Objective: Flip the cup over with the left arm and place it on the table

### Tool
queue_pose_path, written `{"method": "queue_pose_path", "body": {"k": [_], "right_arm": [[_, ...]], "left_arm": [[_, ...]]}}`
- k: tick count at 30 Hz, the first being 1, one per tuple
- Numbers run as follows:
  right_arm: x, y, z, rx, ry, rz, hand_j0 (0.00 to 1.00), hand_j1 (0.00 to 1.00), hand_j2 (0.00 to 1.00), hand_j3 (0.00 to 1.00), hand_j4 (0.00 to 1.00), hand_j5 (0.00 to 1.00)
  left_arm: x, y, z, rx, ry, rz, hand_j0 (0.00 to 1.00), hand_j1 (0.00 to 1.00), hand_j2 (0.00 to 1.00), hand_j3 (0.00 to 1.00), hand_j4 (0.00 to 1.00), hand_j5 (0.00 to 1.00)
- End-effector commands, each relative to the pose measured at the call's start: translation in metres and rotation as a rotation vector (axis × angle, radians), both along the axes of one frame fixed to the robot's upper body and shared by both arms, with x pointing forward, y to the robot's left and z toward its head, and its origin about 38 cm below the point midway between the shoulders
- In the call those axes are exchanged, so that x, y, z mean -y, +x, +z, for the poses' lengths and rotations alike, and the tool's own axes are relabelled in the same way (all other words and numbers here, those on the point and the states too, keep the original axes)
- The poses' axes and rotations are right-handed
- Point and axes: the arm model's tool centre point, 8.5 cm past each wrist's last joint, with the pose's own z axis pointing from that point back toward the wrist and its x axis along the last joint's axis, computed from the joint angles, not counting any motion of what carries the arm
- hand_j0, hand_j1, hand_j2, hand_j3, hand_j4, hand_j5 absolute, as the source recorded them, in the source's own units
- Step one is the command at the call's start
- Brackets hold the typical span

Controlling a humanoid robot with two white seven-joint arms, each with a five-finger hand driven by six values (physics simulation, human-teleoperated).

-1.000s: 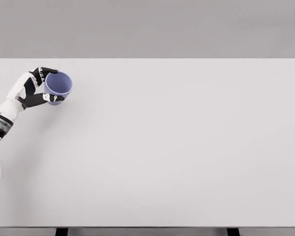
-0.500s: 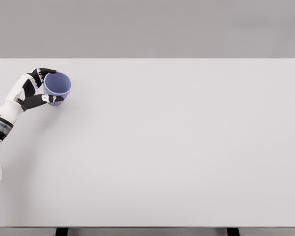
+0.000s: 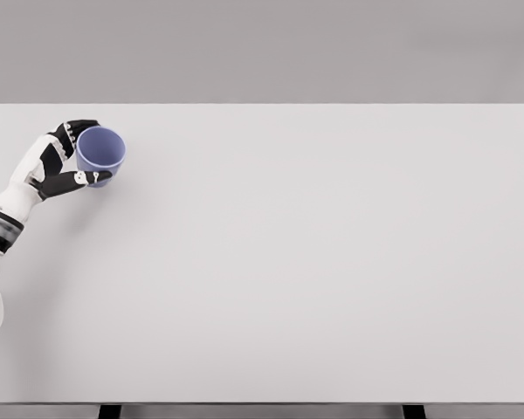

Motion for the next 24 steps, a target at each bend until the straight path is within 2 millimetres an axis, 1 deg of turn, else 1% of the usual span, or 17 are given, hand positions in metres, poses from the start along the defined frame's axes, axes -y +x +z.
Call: {"method": "queue_pose_path", "body": {"k": [1,6,13,17,24], "right_arm": [[0.0,0.0001,0.0,0.001,0.0,0.0,1.0,1.0,1.0,1.0,1.0,1.0],[0.0,-0.0001,0.0,0.0,0.0,0.0,1.0,1.0,1.0,1.0,1.0,1.0],[0.0,0.0001,0.0,0.001,0.0,0.0,1.0,1.0,1.0,1.0,1.0,1.0],[0.0,-0.0001,0.0,0.0,0.0,0.0,1.0,1.0,1.0,1.0,1.0,1.0],[0.0,-0.0001,0.0,0.0,0.0,0.0,1.0,1.0,1.0,1.0,1.0,1.0]], "left_arm": [[-0.0004,0.0,0.001,0.004,-0.007,0.001,0.78,0.78,0.78,0.78,0.78,0.78],[-0.0004,0.0,0.001,0.004,-0.007,0.001,0.79,0.79,0.79,0.79,0.79,0.79],[-0.0009,-0.0027,-0.0009,0.015,-0.002,0.001,0.82,0.82,0.82,0.82,0.82,0.82],[-0.0005,-0.0027,-0.0011,0.014,-0.002,-0.001,0.86,0.86,0.86,0.86,0.86,0.86],[-0.0008,-0.0032,-0.001,0.016,-0.001,0.0,0.88,0.88,0.88,0.88,0.88,0.88]]}}
